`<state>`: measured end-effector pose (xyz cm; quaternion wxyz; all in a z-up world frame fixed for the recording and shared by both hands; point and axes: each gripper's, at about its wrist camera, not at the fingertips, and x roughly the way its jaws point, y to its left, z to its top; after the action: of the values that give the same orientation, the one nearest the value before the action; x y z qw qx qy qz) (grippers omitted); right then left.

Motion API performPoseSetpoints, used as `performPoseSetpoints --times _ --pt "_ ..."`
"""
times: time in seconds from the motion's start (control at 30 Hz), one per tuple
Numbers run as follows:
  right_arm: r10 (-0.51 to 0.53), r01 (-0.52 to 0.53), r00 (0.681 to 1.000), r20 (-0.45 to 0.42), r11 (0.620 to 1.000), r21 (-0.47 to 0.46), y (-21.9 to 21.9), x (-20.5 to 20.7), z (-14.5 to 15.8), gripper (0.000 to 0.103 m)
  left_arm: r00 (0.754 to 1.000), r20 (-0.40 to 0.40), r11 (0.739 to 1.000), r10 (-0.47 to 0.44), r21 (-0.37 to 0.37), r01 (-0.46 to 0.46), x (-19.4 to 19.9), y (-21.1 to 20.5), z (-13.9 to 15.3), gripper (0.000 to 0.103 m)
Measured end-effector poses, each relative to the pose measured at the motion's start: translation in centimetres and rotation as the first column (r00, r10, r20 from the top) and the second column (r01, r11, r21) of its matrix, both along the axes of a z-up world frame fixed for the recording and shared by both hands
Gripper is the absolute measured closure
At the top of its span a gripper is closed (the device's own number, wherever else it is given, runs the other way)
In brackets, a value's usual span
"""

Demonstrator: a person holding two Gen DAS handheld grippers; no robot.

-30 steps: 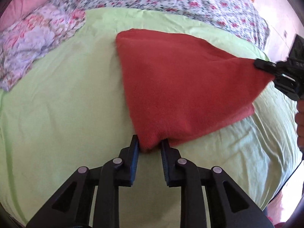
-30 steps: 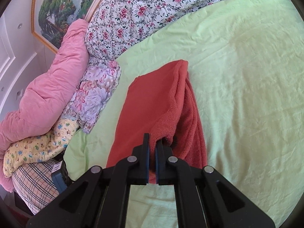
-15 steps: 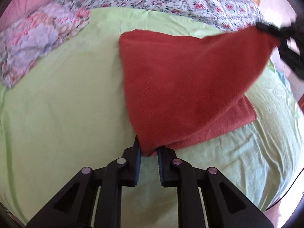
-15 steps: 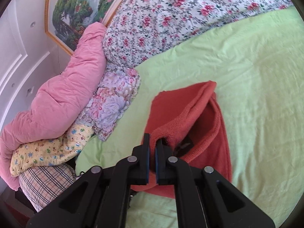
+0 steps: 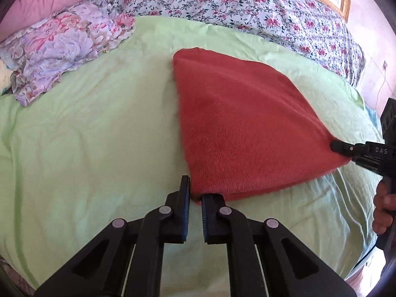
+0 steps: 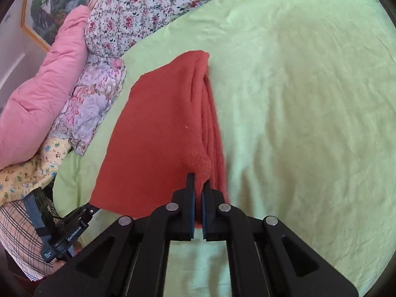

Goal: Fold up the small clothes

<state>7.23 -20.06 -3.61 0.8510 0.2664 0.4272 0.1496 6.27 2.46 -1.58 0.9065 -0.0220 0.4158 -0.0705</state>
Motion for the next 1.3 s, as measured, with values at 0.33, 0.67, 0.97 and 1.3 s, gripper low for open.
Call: performPoseSetpoints --times 0.33,0.67,0.97,1.3 --pt "-0.006 0.002 0.999 -0.042 0.996 -0.089 -0.1 0.5 -1.7 0.099 0.998 -0.058 1.000 -0.008 -0.016 0.007 0.7 0.4 -1.5 0.096" --pt "-0.042 0.040 0.999 -0.017 0.994 -0.097 -1.5 -0.9 1.0 0.080 0.991 -0.056 0.991 -0.120 -0.075 0.115 -1.5 2.3 1.3 0.096" --pt "-0.027 0.027 1.000 0.015 1.000 0.015 -1.3 3.4 2.3 0.053 0.995 -0.076 0.970 -0.059 -0.240 0.039 4.2 4.0 3.1 0.053" --pt "0.033 -0.031 0.999 -0.036 0.997 0.068 -0.7 6.8 0.4 0.053 0.978 -0.198 0.932 -0.058 -0.361 -0.018 11.5 4.3 -0.3 0.039"
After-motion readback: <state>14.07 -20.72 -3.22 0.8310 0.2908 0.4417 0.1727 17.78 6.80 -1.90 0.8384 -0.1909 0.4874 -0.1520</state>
